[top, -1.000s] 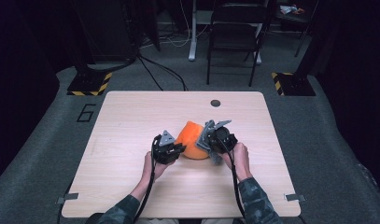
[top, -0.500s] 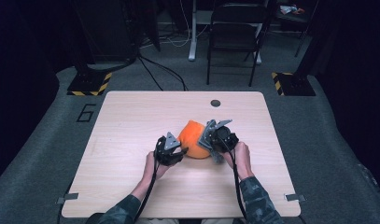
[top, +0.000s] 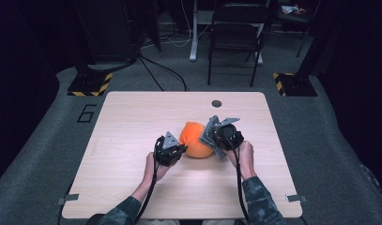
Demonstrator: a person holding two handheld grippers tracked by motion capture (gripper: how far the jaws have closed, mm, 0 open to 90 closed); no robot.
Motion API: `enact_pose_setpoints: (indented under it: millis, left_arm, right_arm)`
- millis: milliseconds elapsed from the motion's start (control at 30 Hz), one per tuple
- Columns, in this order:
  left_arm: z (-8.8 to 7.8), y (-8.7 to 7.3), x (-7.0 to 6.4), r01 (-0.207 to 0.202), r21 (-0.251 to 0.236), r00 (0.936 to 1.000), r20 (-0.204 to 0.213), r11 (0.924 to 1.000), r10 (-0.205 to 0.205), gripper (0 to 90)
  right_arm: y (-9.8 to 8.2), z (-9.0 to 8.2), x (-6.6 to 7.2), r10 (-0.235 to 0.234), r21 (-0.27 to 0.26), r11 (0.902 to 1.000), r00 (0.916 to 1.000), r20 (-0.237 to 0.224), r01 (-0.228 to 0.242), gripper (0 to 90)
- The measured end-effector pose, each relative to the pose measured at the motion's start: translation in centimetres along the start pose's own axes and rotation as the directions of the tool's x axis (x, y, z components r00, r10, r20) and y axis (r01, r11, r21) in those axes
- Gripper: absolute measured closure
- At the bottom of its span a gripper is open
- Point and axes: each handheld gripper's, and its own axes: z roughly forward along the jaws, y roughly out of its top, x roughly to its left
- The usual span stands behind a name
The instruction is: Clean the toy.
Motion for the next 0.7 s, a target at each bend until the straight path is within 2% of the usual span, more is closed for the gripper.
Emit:
enact_pose_setpoints:
  millis: [33,67,167,267,300,367,400,533,600,633,667,700]
  left_arm:
    - [-0.1,0.1,0.0,0.003,0.006,1.0000,0.009,1.0000,-0.003,85.3]
    - [-0.1,0.1,-0.1,0.001,-0.006,1.0000,0.008,1.0000,-0.001,86.1]
    - [-0.1,0.2,-0.3,-0.005,-0.001,0.9998,0.018,1.0000,0.005,87.5]
    - [0.0,0.0,-0.2,0.000,0.000,0.9999,0.017,1.0000,0.000,87.6]
    - [0.1,-0.1,-0.1,0.000,-0.001,0.9999,0.013,1.0000,0.000,87.6]
    - [0.1,-0.2,0.0,0.003,-0.003,1.0000,0.009,1.0000,-0.003,87.6]
    - [0.2,-0.2,0.1,0.005,-0.006,1.0000,0.005,1.0000,-0.005,87.7]
    - [0.2,-0.3,0.2,0.004,0.003,0.9999,0.012,1.0000,-0.004,87.7]
    - [0.2,-0.3,0.2,0.003,0.002,0.9999,0.012,1.0000,-0.003,87.7]
    - [0.2,-0.3,0.2,0.004,0.003,0.9999,0.011,1.0000,-0.004,87.6]
    - [0.3,-0.3,0.2,0.003,-0.004,1.0000,0.008,1.0000,-0.003,87.6]
    - [0.3,-0.4,0.2,0.002,-0.005,1.0000,0.009,1.0000,-0.002,87.6]
  right_arm:
    - [0.2,-0.4,0.1,0.006,-0.011,0.9999,1.0000,-0.007,-0.006,73.3]
    - [0.4,-0.8,0.2,0.001,-0.026,0.9997,0.9999,-0.012,-0.001,73.2]
    - [1.3,-1.7,0.9,-0.025,-0.054,0.9983,0.9990,-0.038,0.023,73.0]
    - [2.1,-1.6,1.8,-0.052,-0.058,0.9971,0.9973,-0.051,0.049,72.9]
    - [2.3,-1.3,2.0,-0.075,-0.054,0.9959,0.9960,-0.050,0.072,72.9]
    - [2.5,-0.6,2.4,-0.074,-0.038,0.9967,0.9956,-0.058,0.072,73.0]
    - [2.6,-0.3,2.5,-0.090,-0.032,0.9956,0.9944,-0.057,0.088,73.0]
    - [2.6,0.5,2.8,-0.112,0.000,0.9937,0.9930,-0.037,0.112,73.1]
    - [2.5,0.6,2.6,-0.116,0.021,0.9930,0.9927,-0.034,0.116,73.1]
    - [2.3,0.6,2.6,-0.097,0.044,0.9942,0.9949,-0.028,0.098,73.2]
    - [2.0,0.7,2.4,-0.099,0.051,0.9936,0.9947,-0.028,0.101,73.2]
    - [1.7,0.7,2.3,-0.076,0.069,0.9945,0.9966,-0.030,0.078,73.2]
